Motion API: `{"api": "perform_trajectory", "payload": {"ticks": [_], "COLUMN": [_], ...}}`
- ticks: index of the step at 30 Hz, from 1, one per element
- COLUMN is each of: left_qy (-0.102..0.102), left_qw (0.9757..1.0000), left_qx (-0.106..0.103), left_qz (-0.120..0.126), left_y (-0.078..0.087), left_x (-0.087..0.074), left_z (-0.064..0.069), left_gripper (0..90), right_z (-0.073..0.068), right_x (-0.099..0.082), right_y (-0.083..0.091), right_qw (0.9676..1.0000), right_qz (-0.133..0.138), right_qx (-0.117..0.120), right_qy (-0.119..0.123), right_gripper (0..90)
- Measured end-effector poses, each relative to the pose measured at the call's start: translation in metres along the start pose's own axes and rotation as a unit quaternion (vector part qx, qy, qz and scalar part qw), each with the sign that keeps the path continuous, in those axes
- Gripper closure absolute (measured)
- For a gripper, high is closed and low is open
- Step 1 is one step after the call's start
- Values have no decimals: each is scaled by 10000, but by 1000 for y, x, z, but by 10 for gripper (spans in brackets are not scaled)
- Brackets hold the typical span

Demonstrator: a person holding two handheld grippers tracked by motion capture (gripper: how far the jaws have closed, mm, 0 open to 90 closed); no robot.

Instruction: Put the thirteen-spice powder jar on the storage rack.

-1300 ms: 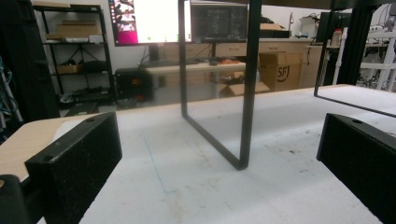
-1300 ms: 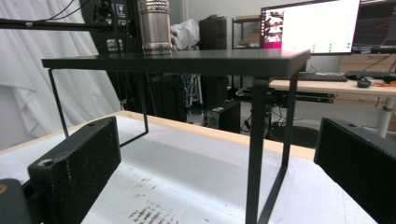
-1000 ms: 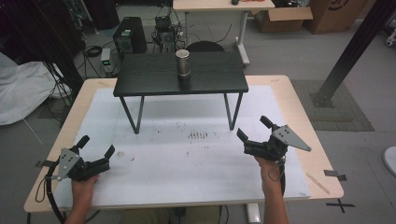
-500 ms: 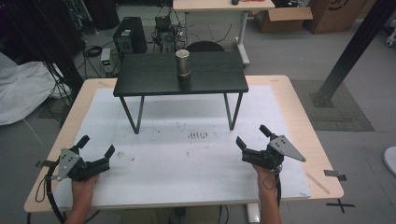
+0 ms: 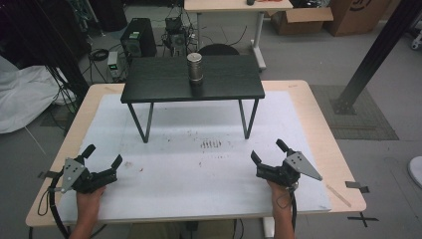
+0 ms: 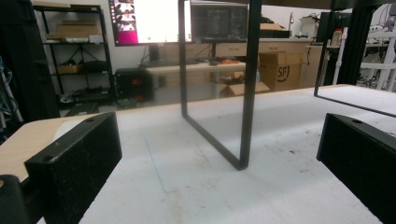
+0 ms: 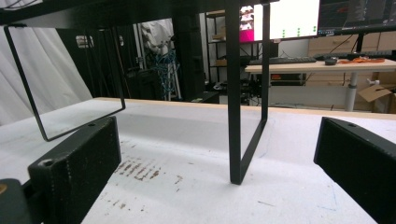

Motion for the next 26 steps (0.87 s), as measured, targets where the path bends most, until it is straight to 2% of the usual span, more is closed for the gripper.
{"api": "perform_trajectory", "payload": {"ticks": [12, 15, 19, 26], "left_qy": [-9, -9, -11, -9], "left_qw": [10000, 10000, 10000, 10000], "left_qx": [1, 0, 1, -3], "left_qz": [-13, -8, -9, -18], "left_y": [0, 0, 0, 0], "left_x": [0, 0, 0, 0], "left_z": [0, 0, 0, 0], "left_gripper": [4, 4, 4, 4], "right_z": [-3, -6, -6, -7], "right_x": [-13, -14, -14, -14], "right_y": [5, 7, 9, 9], "right_qw": [9999, 9996, 9994, 9993], "right_qz": [38, 138, 208, 204], "right_qx": [-80, -71, -104, -86], "right_qy": [115, 227, 237, 313], "right_gripper": [4, 4, 4, 2]}}
Point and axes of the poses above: each handheld gripper's, and its own axes: y roughly backward along the jaws, x roughly out of its top, z roughly to its right, the point moved 1 cm from there along -y, roughly forward along the jaws, and after that the axes turned 12 degrees about -x, right-handed, at the moved point
